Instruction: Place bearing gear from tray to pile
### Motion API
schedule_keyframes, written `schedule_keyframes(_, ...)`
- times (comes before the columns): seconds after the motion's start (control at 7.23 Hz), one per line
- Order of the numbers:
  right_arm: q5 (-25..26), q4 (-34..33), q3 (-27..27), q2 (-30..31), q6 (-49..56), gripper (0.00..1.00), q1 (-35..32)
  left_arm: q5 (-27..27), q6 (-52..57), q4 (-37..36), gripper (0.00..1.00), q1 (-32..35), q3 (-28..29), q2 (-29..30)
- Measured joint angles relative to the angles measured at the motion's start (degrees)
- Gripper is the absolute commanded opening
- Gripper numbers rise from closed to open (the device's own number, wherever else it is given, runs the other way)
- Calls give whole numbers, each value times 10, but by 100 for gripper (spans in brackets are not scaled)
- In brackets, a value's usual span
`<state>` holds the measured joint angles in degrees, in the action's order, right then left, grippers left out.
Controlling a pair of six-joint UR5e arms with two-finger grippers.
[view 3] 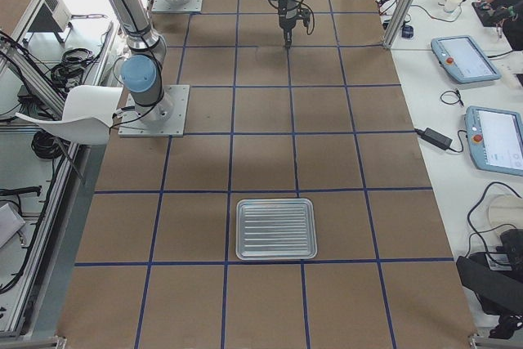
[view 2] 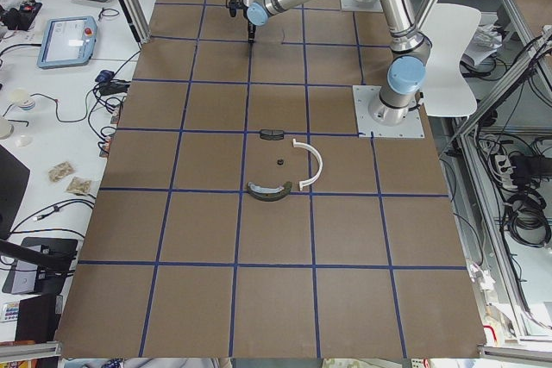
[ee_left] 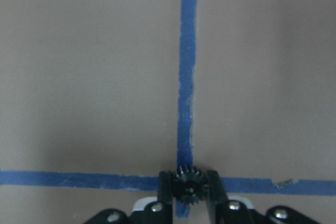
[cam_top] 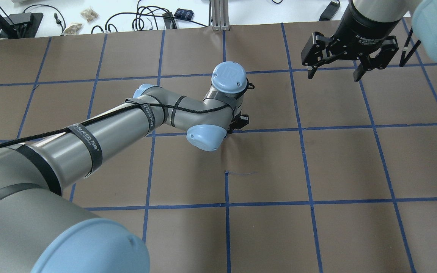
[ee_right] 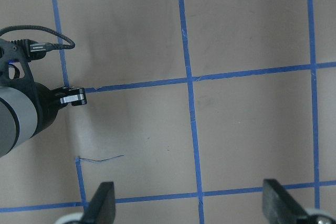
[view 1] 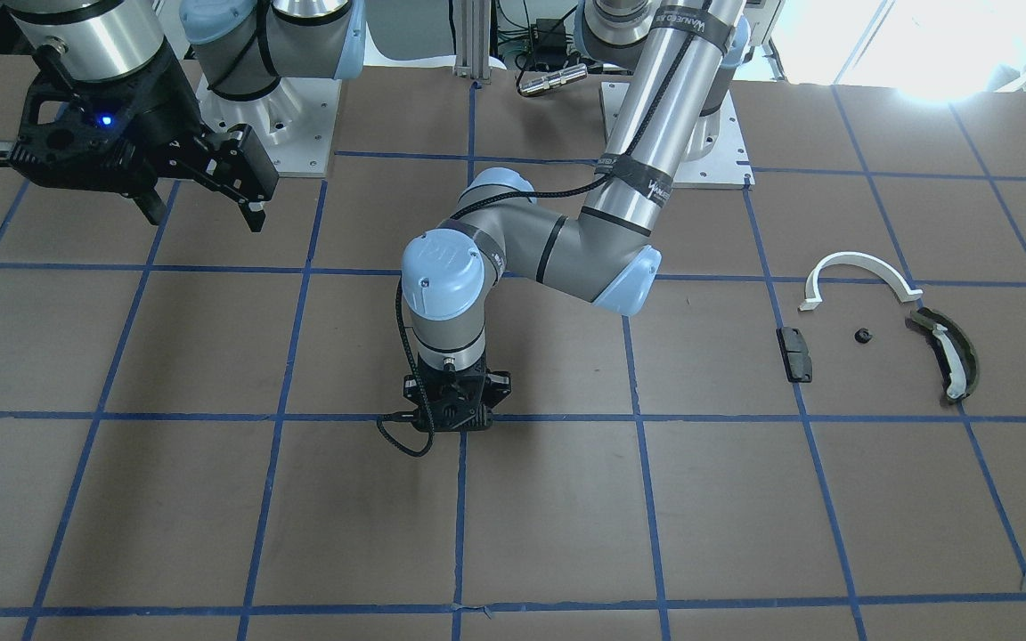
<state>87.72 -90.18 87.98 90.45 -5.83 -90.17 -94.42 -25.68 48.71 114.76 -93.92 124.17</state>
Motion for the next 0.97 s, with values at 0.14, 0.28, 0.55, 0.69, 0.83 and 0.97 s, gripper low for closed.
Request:
schedule_keyframes(0.14, 0, 0, 0, 0, 0, 100, 0, 1, 8, 1, 18, -2, 0, -5)
schedule_keyframes(0.28, 0, 1, 0, 0, 1, 100, 0, 2, 23, 5, 18, -11, 0, -17)
schedule_keyframes(0.55, 0, 1, -1, 0, 1, 100, 0, 2, 93, 64, 18, -66, 0, -62)
schedule_keyframes(0.69, 0, 1, -1, 0, 1, 100, 0, -2, 143, 105, 18, -109, -3, -87)
schedule_keyframes(0.83, 0, 1, 1, 1, 1, 100, 0, -9, 195, 138, 16, -159, -12, -113)
schedule_keyframes(0.97, 0, 1, 2, 2, 1, 100, 0, -22, 253, 159, 12, -213, -32, -141)
